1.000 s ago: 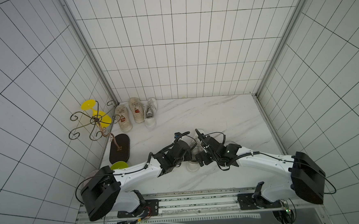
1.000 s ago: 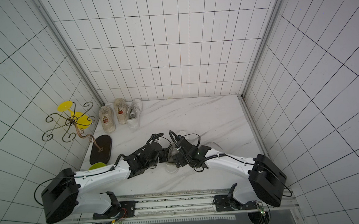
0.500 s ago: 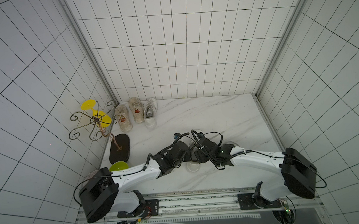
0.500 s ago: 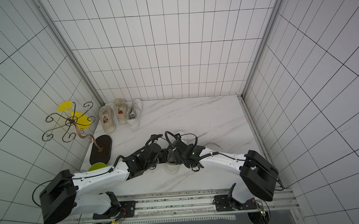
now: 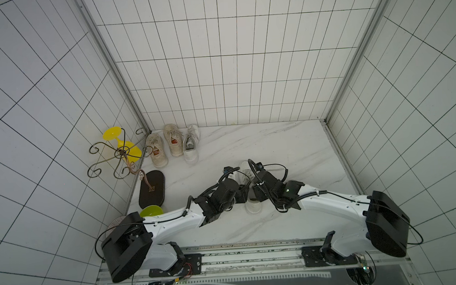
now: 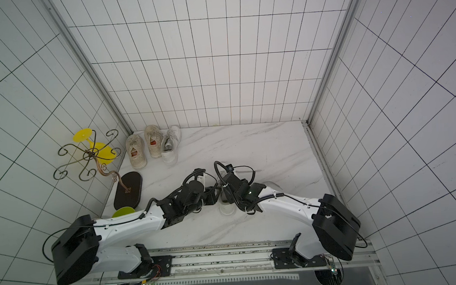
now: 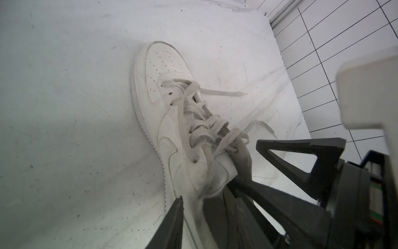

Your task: Remove the insole from the shoe

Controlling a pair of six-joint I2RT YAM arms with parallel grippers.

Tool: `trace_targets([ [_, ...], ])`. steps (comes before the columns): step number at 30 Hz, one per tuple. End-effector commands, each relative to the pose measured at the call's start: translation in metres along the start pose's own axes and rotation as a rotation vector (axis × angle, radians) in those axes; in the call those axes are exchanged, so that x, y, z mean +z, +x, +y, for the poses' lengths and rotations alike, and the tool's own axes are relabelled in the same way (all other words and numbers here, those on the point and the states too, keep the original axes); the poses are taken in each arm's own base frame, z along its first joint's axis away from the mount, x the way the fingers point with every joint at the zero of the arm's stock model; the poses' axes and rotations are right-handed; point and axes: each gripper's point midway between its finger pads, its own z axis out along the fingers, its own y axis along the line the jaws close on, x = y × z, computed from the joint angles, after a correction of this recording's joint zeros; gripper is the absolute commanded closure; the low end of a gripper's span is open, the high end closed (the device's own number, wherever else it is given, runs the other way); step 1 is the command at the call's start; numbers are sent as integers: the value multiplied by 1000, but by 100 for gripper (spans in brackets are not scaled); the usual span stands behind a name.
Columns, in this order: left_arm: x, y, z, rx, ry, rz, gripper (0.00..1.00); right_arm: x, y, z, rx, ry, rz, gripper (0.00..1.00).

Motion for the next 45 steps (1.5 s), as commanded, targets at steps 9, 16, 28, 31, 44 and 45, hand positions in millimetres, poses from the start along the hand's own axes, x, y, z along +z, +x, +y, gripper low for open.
trace_targets([
  [9, 23, 1, -10, 60, -9, 38, 54, -8, -31, -2, 78, -52, -72, 48],
  [16, 31, -4, -12, 83, -33, 34, 54, -9, -34, -2, 82, -56, -80, 50],
  [28, 40, -11, -10, 83, -79, 27, 71, -30, -38, 7, 76, -145, -76, 53],
  [31, 40, -14, -11, 83, -79, 19, 72, -39, -34, 19, 68, -224, -46, 58],
  [44, 40, -15, -9, 80, -78, 19, 76, -8, -7, 22, 71, -217, 122, 70],
  [45, 40, -15, -8, 79, -79, 19, 78, -5, -6, 22, 72, -215, 134, 70],
])
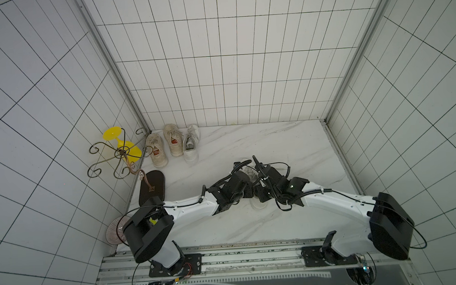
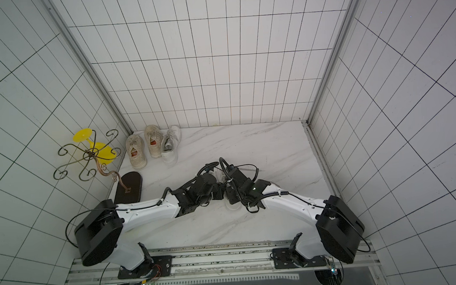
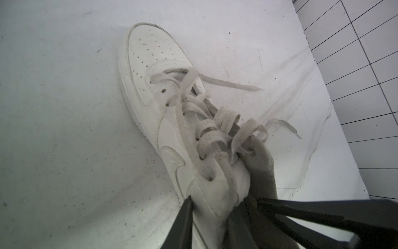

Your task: Remove the insole from the shoe

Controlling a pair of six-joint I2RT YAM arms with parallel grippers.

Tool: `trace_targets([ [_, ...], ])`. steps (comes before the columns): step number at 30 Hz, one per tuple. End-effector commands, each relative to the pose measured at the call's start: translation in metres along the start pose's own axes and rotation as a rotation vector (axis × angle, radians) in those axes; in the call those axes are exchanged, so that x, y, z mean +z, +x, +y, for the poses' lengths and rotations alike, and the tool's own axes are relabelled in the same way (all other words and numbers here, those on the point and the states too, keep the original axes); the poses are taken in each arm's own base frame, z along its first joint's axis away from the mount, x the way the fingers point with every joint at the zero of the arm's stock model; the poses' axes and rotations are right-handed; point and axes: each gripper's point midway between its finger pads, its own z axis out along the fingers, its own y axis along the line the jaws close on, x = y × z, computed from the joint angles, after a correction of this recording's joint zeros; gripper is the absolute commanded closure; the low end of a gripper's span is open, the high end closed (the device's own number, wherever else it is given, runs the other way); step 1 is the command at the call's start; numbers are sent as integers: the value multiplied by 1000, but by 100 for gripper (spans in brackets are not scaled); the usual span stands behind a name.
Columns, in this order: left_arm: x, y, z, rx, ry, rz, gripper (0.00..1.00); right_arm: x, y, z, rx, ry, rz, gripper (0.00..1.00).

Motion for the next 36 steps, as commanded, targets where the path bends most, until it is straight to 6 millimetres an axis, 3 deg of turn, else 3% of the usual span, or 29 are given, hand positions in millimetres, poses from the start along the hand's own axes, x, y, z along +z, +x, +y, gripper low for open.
trace_targets([
  [1, 0, -11, -4, -7, 10, -36, 78, 0, -19, 6, 23, -22, 10, 70],
  [12, -3, 1, 8, -24, 6, -31, 91, 24, -5, 3, 36, -24, 94, 62],
  [19, -3, 4, 10, -30, 5, -26, 99, 40, -6, 2, 27, 4, 109, 58],
  [23, -4, 4, 11, -37, 11, -28, 100, 54, 4, -13, 19, 95, 154, 56],
  [29, -13, 0, 11, -62, 30, -65, 100, 78, 32, -30, 8, 171, 233, 60],
  [36, -20, -3, 9, -81, 65, -98, 100, 93, 42, -32, 0, 185, 262, 68],
])
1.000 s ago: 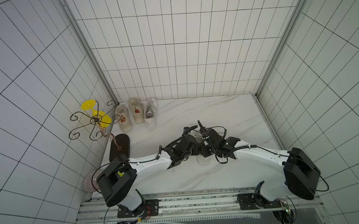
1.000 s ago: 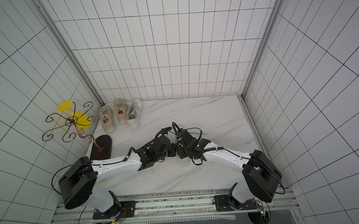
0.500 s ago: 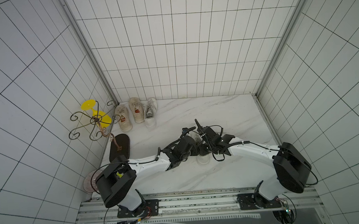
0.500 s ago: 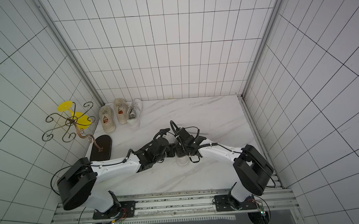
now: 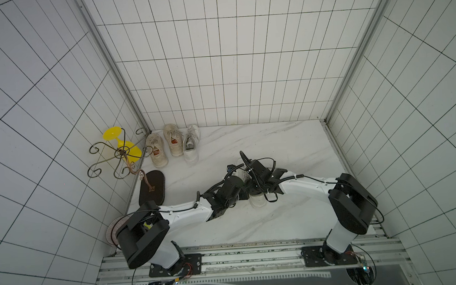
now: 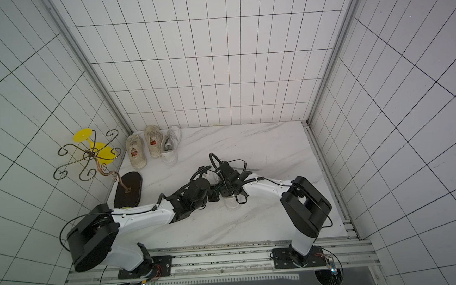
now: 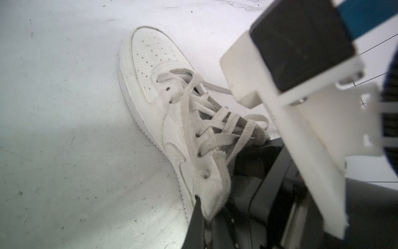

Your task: Remove the insole from the shoe

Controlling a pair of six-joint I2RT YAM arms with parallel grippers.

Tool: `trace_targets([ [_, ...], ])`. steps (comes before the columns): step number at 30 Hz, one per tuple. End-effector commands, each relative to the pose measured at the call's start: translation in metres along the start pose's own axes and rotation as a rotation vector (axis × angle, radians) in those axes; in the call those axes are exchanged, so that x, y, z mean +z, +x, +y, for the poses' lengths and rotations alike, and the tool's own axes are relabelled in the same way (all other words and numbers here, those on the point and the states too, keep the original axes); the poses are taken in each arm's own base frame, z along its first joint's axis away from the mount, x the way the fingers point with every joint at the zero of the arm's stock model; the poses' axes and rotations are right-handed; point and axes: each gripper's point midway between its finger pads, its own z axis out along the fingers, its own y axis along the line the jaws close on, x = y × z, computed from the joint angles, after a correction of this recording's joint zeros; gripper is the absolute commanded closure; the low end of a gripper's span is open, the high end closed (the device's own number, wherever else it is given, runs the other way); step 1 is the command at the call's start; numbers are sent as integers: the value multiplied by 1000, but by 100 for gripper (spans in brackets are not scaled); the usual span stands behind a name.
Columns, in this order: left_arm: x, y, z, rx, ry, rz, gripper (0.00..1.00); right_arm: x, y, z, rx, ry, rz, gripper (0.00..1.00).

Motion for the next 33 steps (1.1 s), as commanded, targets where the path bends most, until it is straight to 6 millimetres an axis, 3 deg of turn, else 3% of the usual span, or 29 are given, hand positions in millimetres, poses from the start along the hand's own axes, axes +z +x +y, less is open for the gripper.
trace_targets([
  [1, -10, -6, -7, -12, 34, -25, 100, 35, 55, -29, -22, 121, 183, 71],
  [5, -13, -8, -3, -15, 17, -37, 100, 27, 47, -28, -21, 118, 148, 85],
  [14, -15, -12, 15, 1, -91, -57, 100, -45, -18, -9, 48, -42, -144, 100],
  [18, -18, -15, 18, 12, -111, -68, 100, -68, -35, -3, 68, -103, -229, 100],
  [26, -19, -15, 19, 58, -133, -66, 100, -83, -44, 9, 104, -236, -278, 100],
  [33, -13, -5, 6, 101, -75, -28, 100, -79, -41, 15, 146, -322, -269, 100],
])
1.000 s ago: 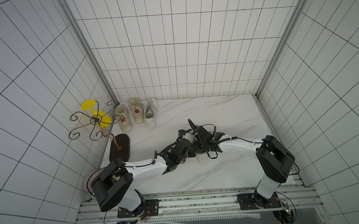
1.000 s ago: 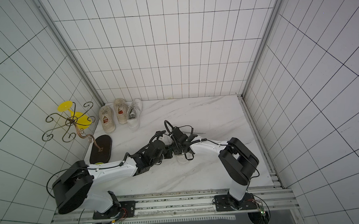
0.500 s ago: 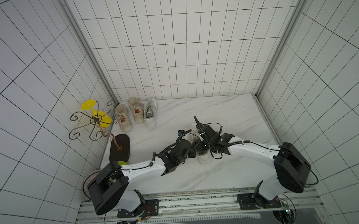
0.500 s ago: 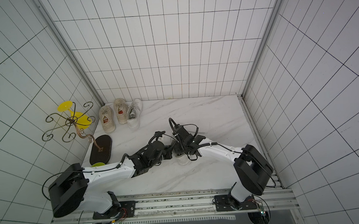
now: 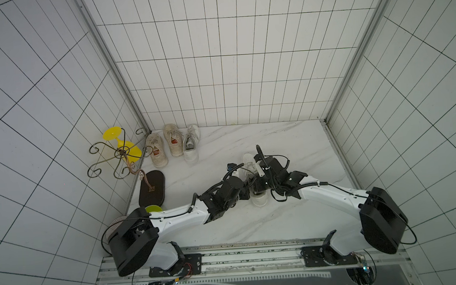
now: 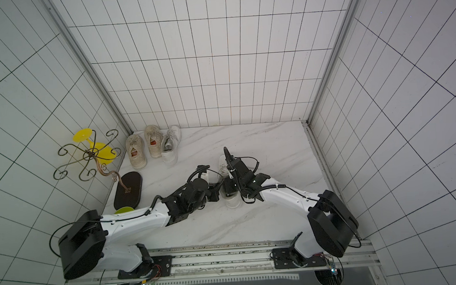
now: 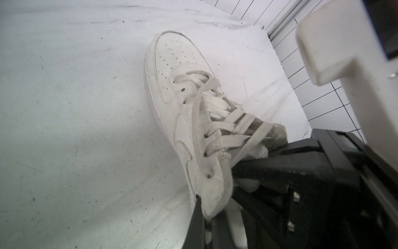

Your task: Remove the insole from the shoe

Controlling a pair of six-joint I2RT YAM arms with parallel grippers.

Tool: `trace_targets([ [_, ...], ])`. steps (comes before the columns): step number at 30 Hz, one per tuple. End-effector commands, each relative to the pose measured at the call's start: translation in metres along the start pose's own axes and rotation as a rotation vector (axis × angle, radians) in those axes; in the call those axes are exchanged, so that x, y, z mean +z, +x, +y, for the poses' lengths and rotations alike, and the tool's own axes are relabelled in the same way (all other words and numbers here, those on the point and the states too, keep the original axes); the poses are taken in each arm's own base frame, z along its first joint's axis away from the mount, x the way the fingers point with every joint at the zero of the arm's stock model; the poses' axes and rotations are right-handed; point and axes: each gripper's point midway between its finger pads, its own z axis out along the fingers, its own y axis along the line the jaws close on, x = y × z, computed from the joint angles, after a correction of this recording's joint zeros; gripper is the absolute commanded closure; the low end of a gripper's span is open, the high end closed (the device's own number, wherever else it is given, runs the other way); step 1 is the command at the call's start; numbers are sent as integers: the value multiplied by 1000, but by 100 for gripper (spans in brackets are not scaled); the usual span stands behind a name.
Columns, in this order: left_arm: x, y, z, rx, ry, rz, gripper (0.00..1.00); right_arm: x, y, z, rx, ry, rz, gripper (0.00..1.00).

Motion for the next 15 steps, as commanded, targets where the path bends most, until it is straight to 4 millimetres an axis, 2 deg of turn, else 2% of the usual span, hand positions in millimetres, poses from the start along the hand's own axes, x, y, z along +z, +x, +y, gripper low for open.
trace_targets([
  [1, 5, 13, 19, 55, -76, 36, 100, -10, -16, 11, 40, -97, -87, 100],
  [6, 10, 24, 15, 92, -69, 65, 100, -12, -16, 11, 81, -139, -105, 100],
  [15, 12, 41, 33, 114, -113, 99, 100, -33, -28, 16, 154, -270, -186, 100],
])
